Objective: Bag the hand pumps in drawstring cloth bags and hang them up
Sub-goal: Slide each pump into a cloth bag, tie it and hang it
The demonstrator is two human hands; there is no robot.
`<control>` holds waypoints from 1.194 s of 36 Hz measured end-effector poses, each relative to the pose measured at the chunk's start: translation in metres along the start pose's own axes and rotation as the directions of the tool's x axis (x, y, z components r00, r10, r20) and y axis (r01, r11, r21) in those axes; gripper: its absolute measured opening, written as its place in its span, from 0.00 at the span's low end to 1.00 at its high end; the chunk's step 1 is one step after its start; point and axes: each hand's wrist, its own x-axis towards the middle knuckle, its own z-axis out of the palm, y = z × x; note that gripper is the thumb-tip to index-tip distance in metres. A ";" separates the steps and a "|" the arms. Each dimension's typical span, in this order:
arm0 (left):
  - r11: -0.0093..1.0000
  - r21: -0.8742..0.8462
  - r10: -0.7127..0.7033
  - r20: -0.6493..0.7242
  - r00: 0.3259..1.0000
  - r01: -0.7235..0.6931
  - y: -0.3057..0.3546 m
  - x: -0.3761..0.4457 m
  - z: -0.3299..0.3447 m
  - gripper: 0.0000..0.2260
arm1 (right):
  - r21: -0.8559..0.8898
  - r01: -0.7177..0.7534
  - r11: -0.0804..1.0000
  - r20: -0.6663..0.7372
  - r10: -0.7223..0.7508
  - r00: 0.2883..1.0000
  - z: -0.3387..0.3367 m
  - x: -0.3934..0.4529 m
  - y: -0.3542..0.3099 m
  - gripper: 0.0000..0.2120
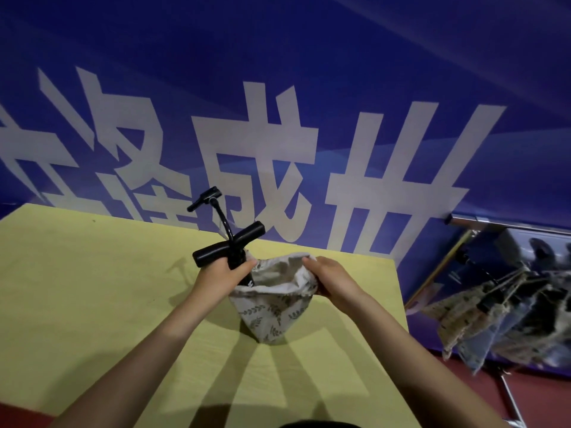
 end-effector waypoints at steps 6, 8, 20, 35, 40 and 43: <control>0.996 -0.088 0.033 0.208 0.978 -0.015 0.018 -0.009 0.000 0.15 | 0.051 0.190 0.981 -0.125 -0.182 0.975 0.003 -0.004 -0.039 0.19; 0.992 -0.118 0.068 0.245 0.967 -0.039 0.027 -0.011 0.001 0.13 | 0.039 0.261 0.965 -0.137 -0.253 0.958 0.007 -0.009 -0.056 0.25; 0.950 -0.306 0.067 0.384 0.921 0.058 0.018 -0.020 0.006 0.11 | -0.011 0.314 0.949 0.020 -0.314 0.949 0.014 -0.014 -0.040 0.10; 0.413 -0.883 -0.039 0.230 0.973 0.225 0.033 -0.005 -0.023 0.12 | 0.033 0.302 0.953 -0.092 -0.298 0.950 -0.010 -0.015 -0.028 0.10; 0.701 -0.713 0.114 0.124 0.986 0.009 0.045 -0.013 -0.023 0.12 | 0.026 0.349 0.937 -0.182 -0.338 0.923 0.000 -0.014 -0.027 0.09; 0.862 -0.428 0.288 -0.032 0.957 -0.273 0.050 -0.019 -0.021 0.12 | -0.018 0.371 0.929 -0.127 -0.370 0.920 0.004 -0.015 -0.030 0.09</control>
